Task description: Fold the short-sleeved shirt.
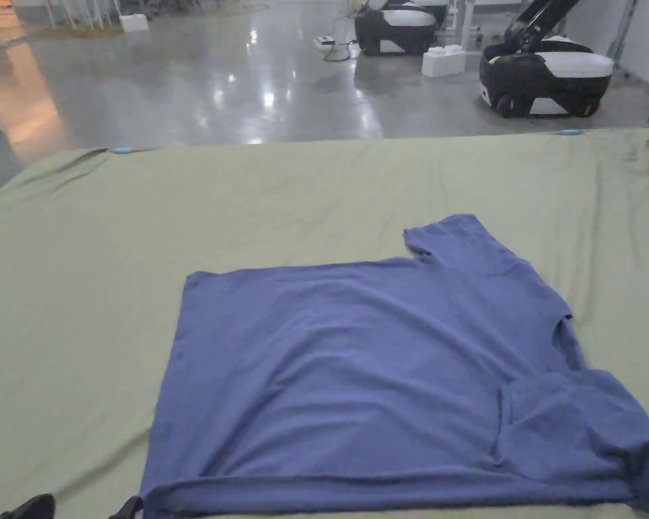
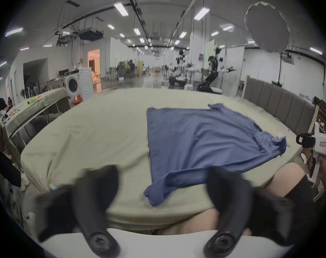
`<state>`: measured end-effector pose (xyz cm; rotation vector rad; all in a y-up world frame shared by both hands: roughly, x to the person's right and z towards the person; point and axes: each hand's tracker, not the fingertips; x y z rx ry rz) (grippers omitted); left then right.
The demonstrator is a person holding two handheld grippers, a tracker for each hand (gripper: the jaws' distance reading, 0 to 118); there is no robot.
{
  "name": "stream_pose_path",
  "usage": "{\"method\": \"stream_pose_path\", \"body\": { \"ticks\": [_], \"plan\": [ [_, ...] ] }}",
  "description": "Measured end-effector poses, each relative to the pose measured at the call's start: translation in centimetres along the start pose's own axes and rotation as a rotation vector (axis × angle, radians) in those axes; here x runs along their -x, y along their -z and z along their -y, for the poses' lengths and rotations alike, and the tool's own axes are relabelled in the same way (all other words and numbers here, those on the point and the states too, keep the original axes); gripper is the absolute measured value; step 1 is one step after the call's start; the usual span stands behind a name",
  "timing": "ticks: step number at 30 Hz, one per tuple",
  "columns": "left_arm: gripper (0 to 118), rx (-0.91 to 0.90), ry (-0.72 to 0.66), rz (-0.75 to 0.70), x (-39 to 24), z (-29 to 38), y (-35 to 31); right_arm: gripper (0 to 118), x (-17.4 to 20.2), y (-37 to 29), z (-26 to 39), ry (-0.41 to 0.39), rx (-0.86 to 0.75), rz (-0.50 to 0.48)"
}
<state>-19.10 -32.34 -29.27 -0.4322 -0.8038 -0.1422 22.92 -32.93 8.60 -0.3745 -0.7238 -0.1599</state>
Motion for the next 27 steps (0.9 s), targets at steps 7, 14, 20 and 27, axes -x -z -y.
{"method": "stream_pose_path", "body": {
  "ticks": [7, 14, 20, 27],
  "plan": [
    [0, 0.089, -0.049, -0.003, -1.1, 2.9, 2.0, 4, 3.6, -0.5, 0.4, -0.099, 0.019, 0.005],
    [111, 0.183, -0.042, -0.069, 0.5, 3.1, 7.1, 4, 4.1, 0.1, -0.6, -0.07, 0.039, -0.001],
    [1, 0.259, -0.07, -0.04, 0.3, 3.4, 9.7, 4, 4.4, 0.7, -1.1, -0.072, 0.057, 0.006],
    [1, 0.264, -0.042, -0.048, -0.3, 4.0, 9.4, 4, 4.4, 1.3, -0.9, -0.087, 0.091, 0.011]
  ]
}}
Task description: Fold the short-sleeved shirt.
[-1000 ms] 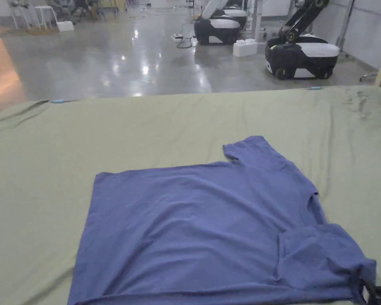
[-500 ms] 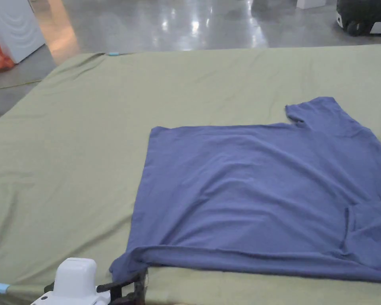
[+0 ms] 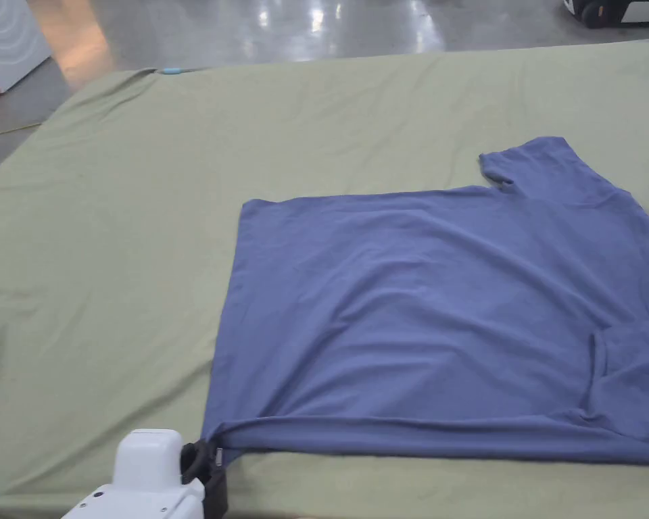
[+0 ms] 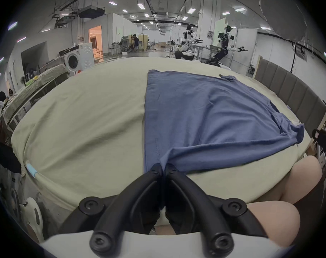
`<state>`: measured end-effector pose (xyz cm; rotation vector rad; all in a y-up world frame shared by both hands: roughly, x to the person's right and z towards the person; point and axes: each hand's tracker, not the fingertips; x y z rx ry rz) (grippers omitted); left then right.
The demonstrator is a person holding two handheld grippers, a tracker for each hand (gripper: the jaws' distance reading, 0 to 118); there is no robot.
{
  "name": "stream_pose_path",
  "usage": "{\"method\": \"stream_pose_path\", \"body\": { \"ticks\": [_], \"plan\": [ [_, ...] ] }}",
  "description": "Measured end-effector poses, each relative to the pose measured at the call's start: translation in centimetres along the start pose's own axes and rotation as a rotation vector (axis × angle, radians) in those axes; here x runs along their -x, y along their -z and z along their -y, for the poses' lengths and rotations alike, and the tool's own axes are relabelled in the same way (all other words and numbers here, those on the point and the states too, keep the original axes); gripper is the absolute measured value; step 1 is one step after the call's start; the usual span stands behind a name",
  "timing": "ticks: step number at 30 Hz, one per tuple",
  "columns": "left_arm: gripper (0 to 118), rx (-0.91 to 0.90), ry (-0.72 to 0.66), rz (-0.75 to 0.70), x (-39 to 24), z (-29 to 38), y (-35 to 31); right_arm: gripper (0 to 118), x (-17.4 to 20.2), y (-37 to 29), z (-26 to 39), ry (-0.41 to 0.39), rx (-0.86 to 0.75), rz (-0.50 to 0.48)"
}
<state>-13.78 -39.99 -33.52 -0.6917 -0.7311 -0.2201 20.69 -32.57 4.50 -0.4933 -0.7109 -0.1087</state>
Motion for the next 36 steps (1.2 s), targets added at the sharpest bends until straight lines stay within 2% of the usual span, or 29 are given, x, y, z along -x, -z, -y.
{"method": "stream_pose_path", "body": {
  "ticks": [4, 5, 6, 7, 8, 11, 14, 15, 16, 17, 18, 19, 21, 24, 29, 32, 34, 36],
  "plan": [
    [1, -0.042, -0.031, 0.002, 0.6, -0.9, -1.6, 6, -0.4, 1.8, 0.0, -0.019, 0.054, 0.069],
    [1, -0.047, -0.028, 0.005, 0.5, -1.4, -2.0, 30, -0.6, 2.7, -0.1, -0.024, 0.104, 0.115],
    [1, -0.049, -0.02, 0.006, 0.4, -1.6, -2.1, 89, -2.1, 4.2, 1.4, 0.009, 0.165, 0.117],
    [1, -0.056, -0.004, 0.001, 0.2, -1.8, -2.1, 118, -2.9, 5.1, 1.8, 0.037, 0.217, 0.091],
    [1, -0.062, 0.004, -0.002, 0.1, -2.0, -2.1, 118, -3.3, 5.7, 1.7, 0.056, 0.125, 0.056],
    [1, -0.063, -0.001, 0.009, -0.5, -2.5, -2.2, 118, -3.8, 7.3, 2.6, 0.023, 0.136, 0.111],
    [1, -0.057, -0.006, 0.004, -0.8, -2.8, -2.0, 117, -4.0, 8.9, 1.8, 0.016, 0.164, 0.078],
    [1, -0.055, -0.008, 0.004, -0.8, -2.8, -1.9, 109, -4.0, 9.2, 1.6, 0.024, 0.166, 0.07],
    [1, -0.051, -0.01, 0.004, -0.9, -2.7, -1.8, 86, -4.3, 9.8, 1.7, 0.032, 0.168, 0.064],
    [1, -0.048, -0.011, 0.004, -0.9, -2.8, -1.8, 42, -4.4, 10.4, 1.9, 0.042, 0.167, 0.082],
    [1, -0.046, -0.009, 0.004, -1.0, -2.8, -1.8, 6, -4.4, 10.6, 1.5, 0.062, 0.184, 0.106],
    [1, -0.046, -0.006, 0.004, -1.1, -2.8, -1.8, 6, -4.5, 10.7, 1.5, 0.094, 0.195, 0.127],
    [1, -0.045, 0.002, 0.001, -1.2, -3.0, -2.1, 6, -4.9, 10.5, 1.3, 0.131, 0.206, 0.062],
    [1, -0.043, 0.015, 0.005, -1.3, -3.5, -2.8, 6, -4.7, 9.3, 0.3, 0.082, 0.178, 0.08],
    [1, -0.002, 0.113, 0.019, -1.4, -7.5, -3.3, 6, -5.1, 8.3, -4.4, 0.038, 0.17, 0.041],
    [1, -0.006, 0.096, 0.035, -0.6, -11.4, -2.4, 6, -5.7, 10.3, -8.1, -0.033, 0.215, -0.01],
    [1, 0.017, 0.05, 0.086, 0.3, -14.4, -0.5, 6, -5.6, 12.7, -10.6, -0.096, 0.218, -0.002],
    [1, 0.036, 0.06, 0.099, 0.7, -16.8, 2.1, 6, -5.9, 15.7, -12.5, -0.101, 0.254, -0.014]
  ]
}}
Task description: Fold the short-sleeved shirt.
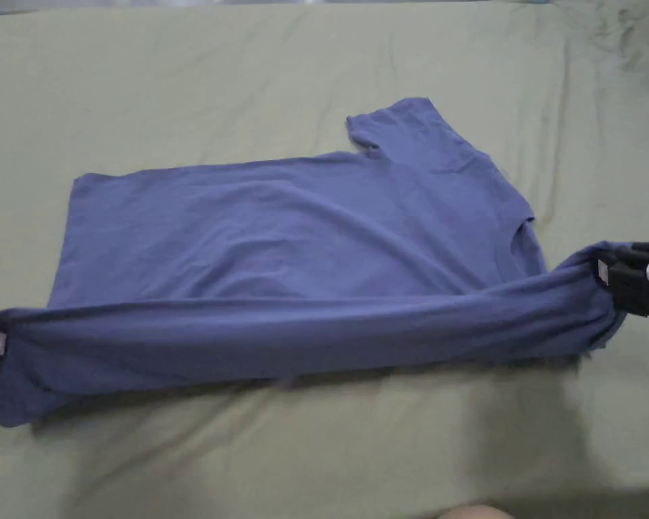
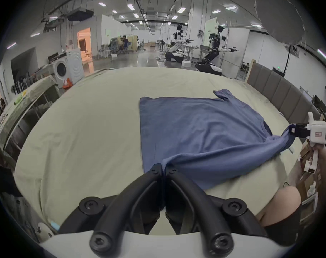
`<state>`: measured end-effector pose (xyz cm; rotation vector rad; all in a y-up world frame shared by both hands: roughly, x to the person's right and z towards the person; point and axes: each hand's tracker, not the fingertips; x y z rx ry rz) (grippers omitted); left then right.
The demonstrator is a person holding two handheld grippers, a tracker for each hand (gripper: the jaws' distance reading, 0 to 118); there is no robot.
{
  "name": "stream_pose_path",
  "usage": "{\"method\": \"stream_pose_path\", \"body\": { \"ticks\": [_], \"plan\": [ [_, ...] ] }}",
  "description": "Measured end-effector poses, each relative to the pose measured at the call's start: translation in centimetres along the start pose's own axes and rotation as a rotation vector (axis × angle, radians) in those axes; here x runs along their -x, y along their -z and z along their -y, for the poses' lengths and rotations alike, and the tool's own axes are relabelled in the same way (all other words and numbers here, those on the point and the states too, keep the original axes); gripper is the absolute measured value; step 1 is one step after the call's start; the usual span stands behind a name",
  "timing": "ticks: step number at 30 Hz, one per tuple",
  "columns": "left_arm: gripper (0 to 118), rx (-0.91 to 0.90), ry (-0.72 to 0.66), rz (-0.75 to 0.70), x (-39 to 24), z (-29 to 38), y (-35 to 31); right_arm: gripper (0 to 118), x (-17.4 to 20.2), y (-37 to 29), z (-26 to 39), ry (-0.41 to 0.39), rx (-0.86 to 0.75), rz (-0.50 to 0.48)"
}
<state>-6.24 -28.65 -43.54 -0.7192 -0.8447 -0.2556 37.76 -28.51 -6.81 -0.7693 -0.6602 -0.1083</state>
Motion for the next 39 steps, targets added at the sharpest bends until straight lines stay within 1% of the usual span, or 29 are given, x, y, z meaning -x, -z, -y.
{"method": "stream_pose_path", "body": {
  "ticks": [3, 6, 9, 10, 11, 12, 13, 14, 15, 16, 17, 19, 20, 21, 22, 23, 24, 25, 26, 27, 28, 30, 32, 33, 34, 35, 36, 37, 39],
  "plan": [
    [1, 0.108, -0.006, 0.024, 1.3, -2.5, 5.4, 6, -0.7, 5.0, -3.0, -0.023, 0.075, -0.008],
    [1, 0.2, 0.013, 0.004, 1.6, -3.4, 10.4, 6, -1.1, 10.9, -4.2, -0.002, 0.239, -0.039],
    [2, 0.282, 0.015, -0.008, 2.5, -2.9, 14.5, 6, -1.0, 14.6, -3.7, -0.02, 0.297, -0.003],
    [8, 0.275, -0.005, -0.013, 2.9, -2.6, 15.4, 6, -1.3, 15.3, -3.4, -0.017, 0.286, -0.003],
    [31, 0.269, -0.018, -0.021, 3.2, -2.3, 15.9, 6, -1.5, 15.7, -3.2, -0.004, 0.287, -0.005],
    [78, 0.247, 0.001, -0.08, 3.3, -1.9, 16.0, 14, -1.7, 15.8, -3.0, 0.04, 0.282, -0.014],
    [103, 0.214, 0.055, -0.147, 3.3, -1.5, 15.6, 39, -2.0, 15.2, -2.8, 0.064, 0.254, -0.027],
    [112, 0.178, 0.083, -0.178, 3.3, -1.3, 14.8, 82, -2.3, 14.3, -2.6, 0.06, 0.222, -0.005],
    [113, 0.123, 0.078, -0.173, 3.5, -1.1, 13.4, 118, -2.7, 13.3, -2.4, 0.066, 0.194, 0.034],
    [113, 0.088, 0.05, -0.142, 3.6, -0.9, 11.8, 118, -3.3, 11.5, -2.1, 0.087, 0.137, 0.057],
    [113, 0.071, 0.032, -0.121, 3.7, -0.6, 10.0, 116, -3.6, 9.7, -2.0, 0.082, 0.041, 0.059],
    [112, -0.002, -0.019, -0.118, 3.3, 0.6, 5.8, 116, -3.7, 5.2, -0.6, 0.125, -0.042, 0.082],
    [108, -0.036, -0.045, -0.128, 2.9, 1.3, 4.0, 115, -3.5, 3.4, 0.1, 0.123, -0.076, 0.088],
    [91, -0.065, -0.064, -0.104, 2.4, 2.2, 1.7, 109, -3.0, 1.0, 1.3, 0.108, -0.124, 0.084],
    [63, -0.089, -0.071, -0.068, 1.6, 3.4, -0.1, 94, -2.2, -1.2, 2.4, 0.104, -0.176, 0.078],
    [18, -0.109, -0.075, -0.061, 0.9, 4.5, -1.4, 61, -1.5, -2.8, 3.8, 0.098, -0.216, 0.058],
    [0, -0.135, -0.075, -0.091, 0.0, 5.8, -2.4, 11, -0.5, -4.3, 5.3, 0.08, -0.248, 0.031],
    [0, -0.131, -0.078, -0.106, -0.8, 7.1, -3.2, 6, 0.5, -5.4, 6.9, 0.075, -0.263, 0.03],
    [0, -0.147, -0.094, -0.101, -1.2, 8.3, -3.5, 6, 1.6, -5.7, 7.6, 0.074, -0.26, 0.08],
    [0, -0.098, -0.105, -0.051, -1.5, 9.1, -3.2, 6, 2.3, -6.4, 8.9, 0.106, -0.256, 0.084],
    [0, -0.04, -0.108, 0.0, -1.8, 9.8, -2.5, 6, 2.8, -6.8, 10.1, 0.146, -0.233, 0.036],
    [0, -0.022, -0.076, -0.003, -1.6, 10.8, -0.6, 6, 3.8, -6.7, 11.3, 0.19, -0.201, -0.018],
    [0, -0.025, -0.02, -0.047, -1.4, 10.3, 1.1, 6, 4.5, -6.3, 12.2, 0.17, -0.171, -0.027],
    [12, -0.05, -0.024, -0.057, -1.4, 9.5, 1.7, 6, 4.7, -5.9, 12.5, 0.158, -0.135, -0.04],
    [51, -0.055, -0.031, -0.057, -1.1, 8.8, 2.7, 6, 4.9, -5.6, 12.3, 0.149, -0.12, -0.03],
    [97, -0.051, -0.035, -0.063, -0.8, 8.0, 3.7, 6, 5.1, -5.4, 12.2, 0.142, -0.113, -0.018],
    [116, -0.075, -0.047, -0.061, -0.2, 7.6, 4.6, 6, 5.1, -5.4, 12.1, 0.139, -0.11, -0.02],
    [116, -0.103, -0.052, -0.066, -0.2, 6.7, 5.5, 6, 5.1, -5.3, 12.0, 0.14, -0.109, -0.026],
    [115, -0.048, -0.025, -0.146, 0.2, 6.0, 8.2, 6, 5.1, -5.2, 11.5, 0.145, -0.1, -0.046]
  ]
}}
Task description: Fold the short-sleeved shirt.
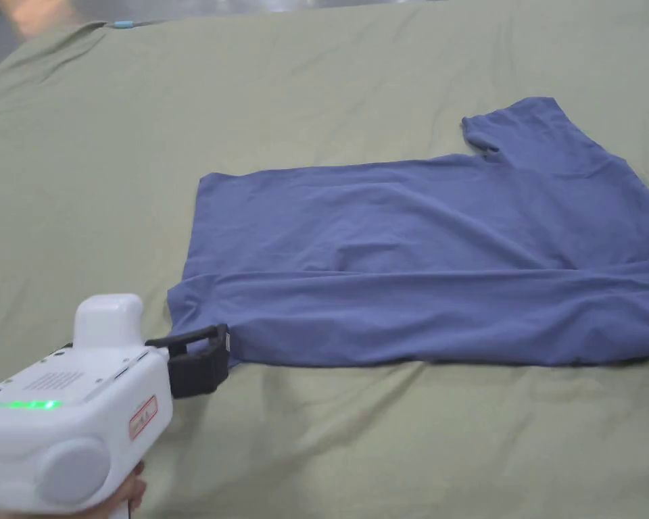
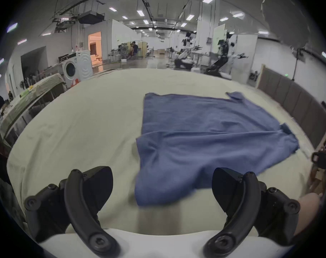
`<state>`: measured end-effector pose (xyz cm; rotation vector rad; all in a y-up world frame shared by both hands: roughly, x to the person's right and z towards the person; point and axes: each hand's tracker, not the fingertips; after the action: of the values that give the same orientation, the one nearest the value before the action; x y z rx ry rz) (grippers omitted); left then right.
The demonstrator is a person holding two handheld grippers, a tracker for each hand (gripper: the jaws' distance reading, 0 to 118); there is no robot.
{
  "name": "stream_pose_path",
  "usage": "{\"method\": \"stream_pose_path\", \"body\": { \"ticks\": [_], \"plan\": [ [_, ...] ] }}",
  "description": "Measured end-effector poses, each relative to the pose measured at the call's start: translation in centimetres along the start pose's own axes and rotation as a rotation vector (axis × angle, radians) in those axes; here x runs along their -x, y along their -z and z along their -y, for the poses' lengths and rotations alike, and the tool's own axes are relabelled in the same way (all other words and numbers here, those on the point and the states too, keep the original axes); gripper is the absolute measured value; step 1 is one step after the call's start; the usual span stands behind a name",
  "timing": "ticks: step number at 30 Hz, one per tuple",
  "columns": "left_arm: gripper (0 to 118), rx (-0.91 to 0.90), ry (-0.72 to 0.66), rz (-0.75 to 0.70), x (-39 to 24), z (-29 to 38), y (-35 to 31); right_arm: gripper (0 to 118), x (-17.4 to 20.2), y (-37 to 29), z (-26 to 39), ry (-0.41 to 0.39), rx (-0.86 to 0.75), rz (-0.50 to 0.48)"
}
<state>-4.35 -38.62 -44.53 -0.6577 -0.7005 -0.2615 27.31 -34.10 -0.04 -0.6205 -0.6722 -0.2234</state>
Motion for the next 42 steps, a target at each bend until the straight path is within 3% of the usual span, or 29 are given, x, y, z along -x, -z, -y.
{"method": "stream_pose_path", "body": {
  "ticks": [1, 2, 3, 4, 7, 11, 12, 13, 14, 15, 20, 22, 23, 24, 26, 27, 33, 39, 42],
  "plan": [
    [109, 0.061, 0.006, -0.001, 0.0, 0.0, 1.4, 6, 0.1, 0.2, -0.1, -0.001, -0.001, 0.003],
    [86, 0.111, 0.004, 0.014, -0.5, -0.2, 1.6, 6, 0.1, 0.3, -0.3, -0.002, -0.003, 0.005],
    [25, 0.127, -0.008, 0.056, -0.7, 0.1, 2.3, 6, 0.1, 0.3, -0.5, -0.004, -0.004, 0.004],
    [12, 0.151, -0.005, 0.06, -1.2, 0.5, 2.8, 6, 0.0, 0.5, -0.6, -0.005, -0.005, 0.002],
    [5, 0.09, 0.167, 0.006, -3.4, 0.5, 1.4, 6, -0.4, 1.6, -0.4, -0.007, 0.015, -0.01],
    [4, 0.085, 0.155, 0.056, -3.6, 0.5, 0.1, 6, -1.1, 4.5, -0.6, -0.047, 0.06, 0.014],
    [4, 0.086, 0.147, 0.065, -3.4, 0.4, -0.2, 17, -1.5, 5.4, -1.1, -0.043, 0.059, 0.029],
    [4, 0.08, 0.143, 0.066, -3.1, 0.4, -0.5, 48, -2.3, 6.6, -1.8, -0.021, 0.061, 0.037],
    [4, 0.079, 0.146, 0.065, -3.1, 0.3, -0.9, 96, -2.7, 7.4, -2.3, -0.017, 0.061, 0.042],
    [4, 0.08, 0.149, 0.065, -2.9, 0.3, -0.9, 118, -4.0, 9.0, -2.3, -0.006, 0.068, 0.041],
    [4, 0.114, 0.123, 0.077, -2.2, 0.4, 0.0, 112, -6.2, 14.9, -3.8, 0.014, 0.199, 0.066],
    [4, 0.13, 0.142, 0.081, -3.2, 0.3, -0.1, 82, -6.7, 15.7, -3.9, 0.052, 0.236, -0.059],
    [4, 0.131, 0.154, 0.076, -3.4, 0.4, 0.0, 79, -6.3, 14.9, -3.9, 0.027, 0.205, -0.011],
    [4, 0.131, 0.158, 0.075, -3.4, 0.5, -0.1, 65, -6.3, 14.3, -4.1, 0.014, 0.18, -0.048],
    [4, 0.13, 0.15, 0.081, -3.5, 0.1, -0.6, 13, -6.3, 13.2, -4.4, 0.014, 0.131, -0.082],
    [4, 0.128, 0.144, 0.085, -3.3, -0.1, -1.0, 12, -5.8, 12.3, -4.3, 0.028, 0.124, -0.057],
    [4, 0.1, 0.079, 0.147, -1.2, -1.6, -5.8, 13, -5.5, 6.2, -5.3, 0.059, 0.075, -0.117],
    [4, 0.196, 0.065, 0.242, 2.3, 1.1, -10.6, 13, -5.3, -0.6, -1.8, 0.01, 0.154, -0.181],
    [4, 0.264, 0.041, 0.284, 3.1, 3.6, -11.8, 13, -5.1, -1.8, 1.2, -0.027, 0.235, -0.167]
  ]
}}
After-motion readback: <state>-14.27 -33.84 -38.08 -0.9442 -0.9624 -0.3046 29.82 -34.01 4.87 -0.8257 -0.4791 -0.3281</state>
